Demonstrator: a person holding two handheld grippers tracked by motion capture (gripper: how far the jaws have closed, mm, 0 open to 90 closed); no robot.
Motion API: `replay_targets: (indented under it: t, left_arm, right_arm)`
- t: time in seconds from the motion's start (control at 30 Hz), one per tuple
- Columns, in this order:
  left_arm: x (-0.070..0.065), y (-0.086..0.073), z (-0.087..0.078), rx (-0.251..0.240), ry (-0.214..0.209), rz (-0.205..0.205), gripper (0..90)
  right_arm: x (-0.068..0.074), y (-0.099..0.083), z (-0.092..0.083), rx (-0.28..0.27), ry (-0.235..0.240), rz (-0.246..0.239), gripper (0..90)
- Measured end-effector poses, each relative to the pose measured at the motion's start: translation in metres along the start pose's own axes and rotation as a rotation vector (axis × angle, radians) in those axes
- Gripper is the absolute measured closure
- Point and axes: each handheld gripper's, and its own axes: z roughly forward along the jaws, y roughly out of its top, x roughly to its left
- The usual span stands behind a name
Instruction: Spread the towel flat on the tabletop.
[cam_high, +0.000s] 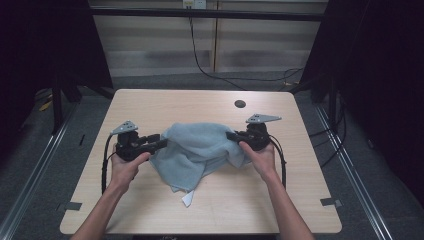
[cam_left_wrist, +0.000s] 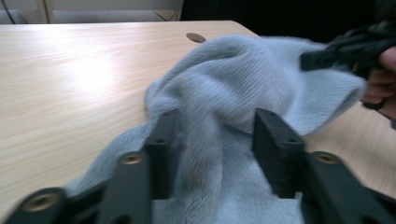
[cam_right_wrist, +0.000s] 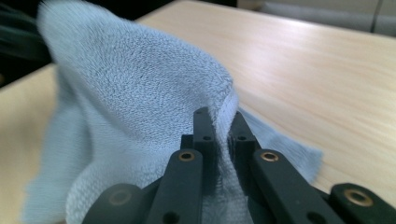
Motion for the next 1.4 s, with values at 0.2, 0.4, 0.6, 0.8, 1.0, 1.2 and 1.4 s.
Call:
replay_targets:
  t: [0.2, 0.4, 0.6, 0.8, 1.0, 1.2, 1.4]
  left_arm:
    - [-0.021, -0.021, -0.01, 0.034, -0.066, 0.092, 54.3]
    - [-0.041, -0.043, 0.023, 0.176, -0.172, 0.162, 54.0]
    - [-0.051, -0.061, 0.055, 0.296, -0.198, 0.192, 35.1]
    - [-0.054, -0.07, 0.055, 0.31, -0.155, 0.246, 31.7]
    - [-0.06, -0.076, 0.04, 0.333, -0.125, 0.328, 72.7]
    - [-0.053, -0.069, 0.032, 0.269, -0.197, 0.212, 79.9]
    - [-0.048, -0.043, 0.017, 0.128, -0.234, 0.128, 80.3]
  right_arm:
    - [-0.023, -0.018, 0.011, 0.036, -0.048, 0.056, 84.2]
    - [-0.034, -0.04, 0.019, 0.062, -0.055, 0.102, 84.1]
    - [-0.027, -0.058, 0.02, 0.104, -0.053, 0.087, 85.2]
    - [-0.011, -0.076, 0.004, 0.137, -0.003, 0.077, 86.1]
    - [0.005, -0.082, -0.021, 0.195, 0.053, 0.049, 71.1]
    - [0.011, -0.074, -0.071, 0.071, 0.027, 0.073, 51.5]
    - [0.031, -0.066, -0.108, -0.046, 0.072, 0.051, 60.0]
